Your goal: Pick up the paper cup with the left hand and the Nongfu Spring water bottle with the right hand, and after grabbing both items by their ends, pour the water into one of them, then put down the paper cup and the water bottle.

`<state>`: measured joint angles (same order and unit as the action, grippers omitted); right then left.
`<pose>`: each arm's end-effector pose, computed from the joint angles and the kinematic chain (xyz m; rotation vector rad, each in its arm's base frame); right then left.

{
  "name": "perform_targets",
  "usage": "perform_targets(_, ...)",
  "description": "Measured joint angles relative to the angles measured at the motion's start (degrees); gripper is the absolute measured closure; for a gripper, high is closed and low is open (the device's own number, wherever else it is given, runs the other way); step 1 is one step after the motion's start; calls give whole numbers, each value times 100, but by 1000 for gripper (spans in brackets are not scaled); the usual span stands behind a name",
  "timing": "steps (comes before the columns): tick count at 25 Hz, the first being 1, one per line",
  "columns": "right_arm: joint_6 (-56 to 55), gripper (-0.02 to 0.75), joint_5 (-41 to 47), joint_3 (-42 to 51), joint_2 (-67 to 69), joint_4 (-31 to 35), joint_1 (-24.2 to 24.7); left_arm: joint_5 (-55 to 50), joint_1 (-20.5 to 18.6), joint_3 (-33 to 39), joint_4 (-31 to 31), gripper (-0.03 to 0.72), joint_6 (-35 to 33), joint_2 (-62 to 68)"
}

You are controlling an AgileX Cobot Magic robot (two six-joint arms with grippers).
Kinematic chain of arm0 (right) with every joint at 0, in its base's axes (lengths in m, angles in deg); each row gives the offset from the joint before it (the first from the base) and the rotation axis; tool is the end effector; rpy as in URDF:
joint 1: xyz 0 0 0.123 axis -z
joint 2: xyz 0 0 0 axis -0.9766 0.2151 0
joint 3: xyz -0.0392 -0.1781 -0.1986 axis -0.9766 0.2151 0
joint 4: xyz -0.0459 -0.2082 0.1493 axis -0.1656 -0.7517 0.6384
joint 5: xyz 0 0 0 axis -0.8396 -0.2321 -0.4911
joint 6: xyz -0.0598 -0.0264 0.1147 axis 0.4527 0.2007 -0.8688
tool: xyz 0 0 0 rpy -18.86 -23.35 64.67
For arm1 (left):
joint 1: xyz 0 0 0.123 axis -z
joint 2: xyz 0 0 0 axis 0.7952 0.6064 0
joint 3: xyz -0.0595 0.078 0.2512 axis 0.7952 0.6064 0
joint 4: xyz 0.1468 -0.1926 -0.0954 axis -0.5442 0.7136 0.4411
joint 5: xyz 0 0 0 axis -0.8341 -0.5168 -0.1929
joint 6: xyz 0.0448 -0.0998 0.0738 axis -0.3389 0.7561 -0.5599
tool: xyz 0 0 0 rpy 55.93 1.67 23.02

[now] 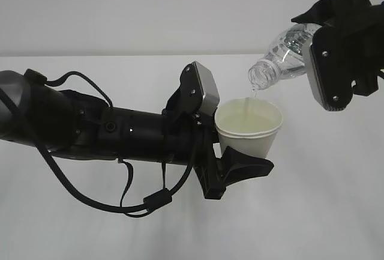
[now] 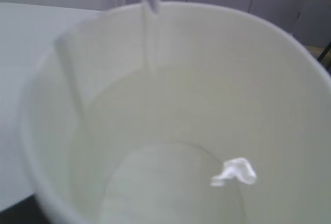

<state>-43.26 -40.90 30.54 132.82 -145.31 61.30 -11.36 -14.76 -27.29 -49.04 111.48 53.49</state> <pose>0.3310 0.1017 0.2569 -1.8928 0.9666 -0.9721 0.2678 -0.3213 0.1213 1.2747 1.5288 -1.0098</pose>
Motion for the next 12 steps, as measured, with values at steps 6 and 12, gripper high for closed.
perform_targets(6, 0, 309, 0, 0, 0, 10, 0, 0, 0, 0, 0, 222, 0, 0)
perform_targets(12, 8, 309, 0, 0, 0, 10, 0, 0, 0, 0, 0, 222, 0, 0)
